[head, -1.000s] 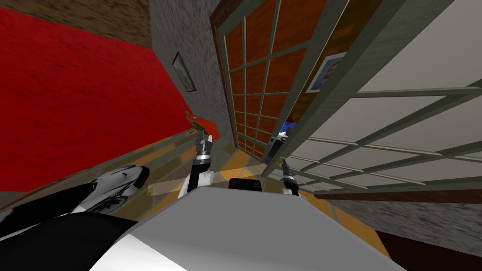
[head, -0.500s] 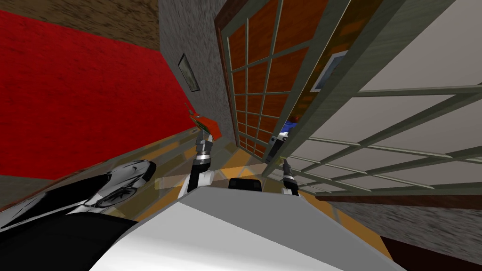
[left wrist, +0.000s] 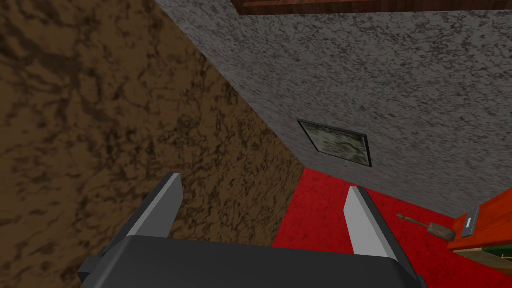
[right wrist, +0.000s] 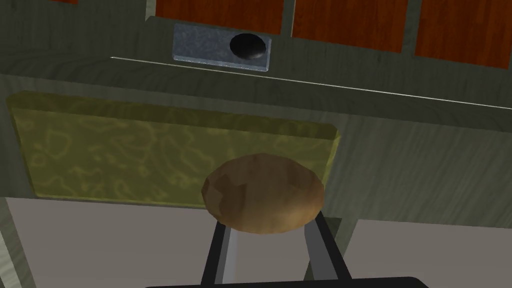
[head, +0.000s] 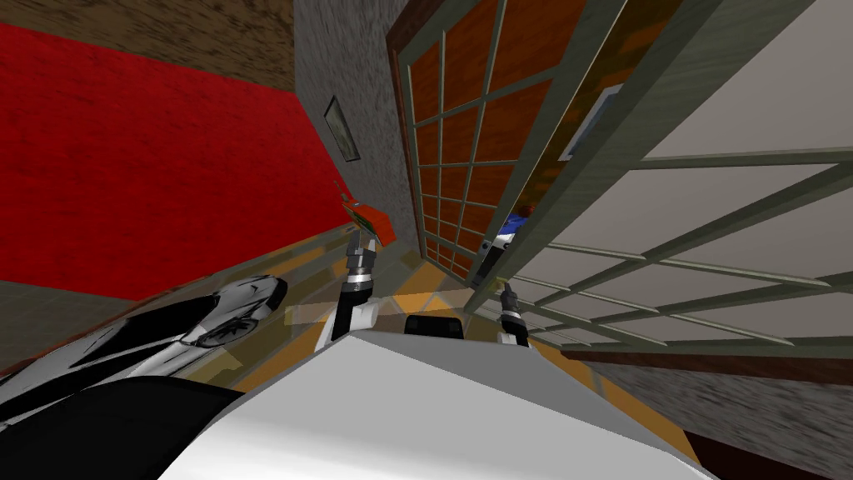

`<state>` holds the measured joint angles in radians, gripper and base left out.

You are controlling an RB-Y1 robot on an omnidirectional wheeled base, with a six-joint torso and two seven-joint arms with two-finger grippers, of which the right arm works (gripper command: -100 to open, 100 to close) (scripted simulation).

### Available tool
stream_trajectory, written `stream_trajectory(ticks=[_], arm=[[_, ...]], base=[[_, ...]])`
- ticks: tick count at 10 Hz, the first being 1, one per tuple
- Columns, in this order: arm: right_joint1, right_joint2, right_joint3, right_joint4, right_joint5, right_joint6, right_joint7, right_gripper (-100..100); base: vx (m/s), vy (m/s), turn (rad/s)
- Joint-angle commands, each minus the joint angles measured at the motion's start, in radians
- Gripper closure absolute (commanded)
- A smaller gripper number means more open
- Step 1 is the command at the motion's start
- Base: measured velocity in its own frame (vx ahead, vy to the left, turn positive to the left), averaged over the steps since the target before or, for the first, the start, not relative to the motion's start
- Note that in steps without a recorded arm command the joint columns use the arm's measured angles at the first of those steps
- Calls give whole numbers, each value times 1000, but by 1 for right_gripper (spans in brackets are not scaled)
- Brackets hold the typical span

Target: Pull the door open

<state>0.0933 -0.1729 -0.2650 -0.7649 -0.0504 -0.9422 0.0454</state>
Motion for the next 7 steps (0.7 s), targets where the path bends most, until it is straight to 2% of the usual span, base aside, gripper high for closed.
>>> stream_trajectory(ticks=[1, 2, 4, 5, 6, 7], arm=[[-8, 2, 17, -14, -30, -6, -50, 100], [-8, 2, 17, -14, -30, -6, -59, 100], [-7, 2, 34, -18, -84, -1, -124, 100], [-7, 2, 34, -18, -84, -1, -141, 100], [-7, 1, 43, -20, -111, 1, -174, 100], [-7, 1, 43, -20, -111, 1, -183, 100]], base=[[-57, -19, 88], [-45, -13, 47], [-59, -20, 103], [-57, -22, 58], [-62, -13, 109], [-44, -14, 41]])
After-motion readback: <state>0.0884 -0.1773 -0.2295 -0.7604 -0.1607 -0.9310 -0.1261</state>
